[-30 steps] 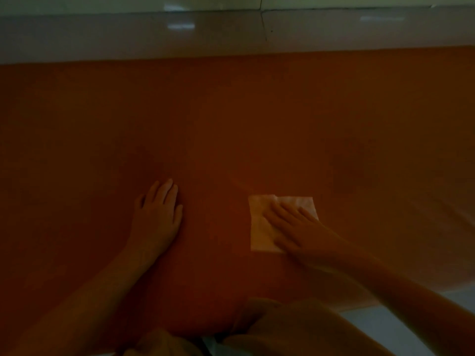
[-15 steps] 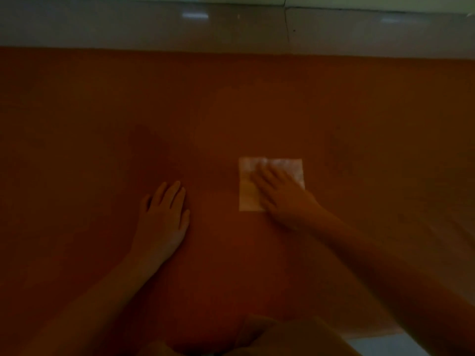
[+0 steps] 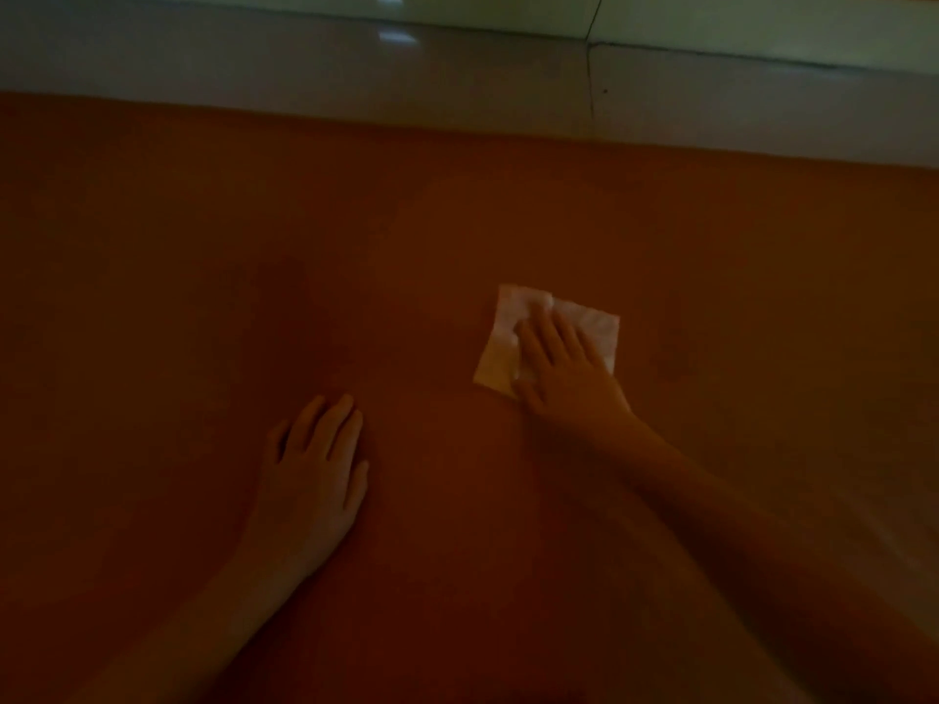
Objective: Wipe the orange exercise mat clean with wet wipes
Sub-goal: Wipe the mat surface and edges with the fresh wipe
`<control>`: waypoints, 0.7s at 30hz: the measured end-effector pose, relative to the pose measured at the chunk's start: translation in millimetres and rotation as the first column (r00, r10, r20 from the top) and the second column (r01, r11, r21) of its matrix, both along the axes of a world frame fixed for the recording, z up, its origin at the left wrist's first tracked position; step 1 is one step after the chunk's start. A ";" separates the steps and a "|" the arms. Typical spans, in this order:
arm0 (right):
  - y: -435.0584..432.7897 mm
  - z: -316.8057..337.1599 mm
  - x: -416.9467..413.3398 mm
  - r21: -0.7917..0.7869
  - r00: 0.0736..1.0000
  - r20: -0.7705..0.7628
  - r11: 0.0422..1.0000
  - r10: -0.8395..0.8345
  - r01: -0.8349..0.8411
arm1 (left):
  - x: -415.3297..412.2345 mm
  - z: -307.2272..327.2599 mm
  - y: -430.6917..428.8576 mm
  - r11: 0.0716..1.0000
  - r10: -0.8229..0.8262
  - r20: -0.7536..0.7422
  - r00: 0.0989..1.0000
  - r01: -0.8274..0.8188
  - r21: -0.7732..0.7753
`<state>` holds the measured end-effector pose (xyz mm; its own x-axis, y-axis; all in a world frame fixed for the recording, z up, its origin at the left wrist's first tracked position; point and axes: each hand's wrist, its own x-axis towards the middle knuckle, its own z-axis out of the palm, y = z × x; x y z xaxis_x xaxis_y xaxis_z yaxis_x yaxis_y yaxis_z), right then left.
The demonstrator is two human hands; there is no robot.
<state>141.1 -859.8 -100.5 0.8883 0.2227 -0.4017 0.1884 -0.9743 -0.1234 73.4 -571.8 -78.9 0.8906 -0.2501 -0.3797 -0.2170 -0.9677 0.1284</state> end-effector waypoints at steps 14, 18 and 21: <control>23.8 -10.6 15.5 0.062 0.996 0.033 0.994 0.086 -0.088 | 75.1 -1.7 -18.7 0.998 -0.020 0.086 0.996 0.024 -0.054; 42.7 -7.0 42.4 0.121 0.985 0.012 0.978 -0.173 0.170 | 104.2 0.5 -30.5 0.999 0.000 -0.027 1.000 -0.001 -0.037; 43.5 -7.4 31.9 0.147 0.999 0.036 0.988 0.030 -0.035 | 111.6 2.1 -34.3 0.999 -0.028 -0.036 0.999 0.029 0.030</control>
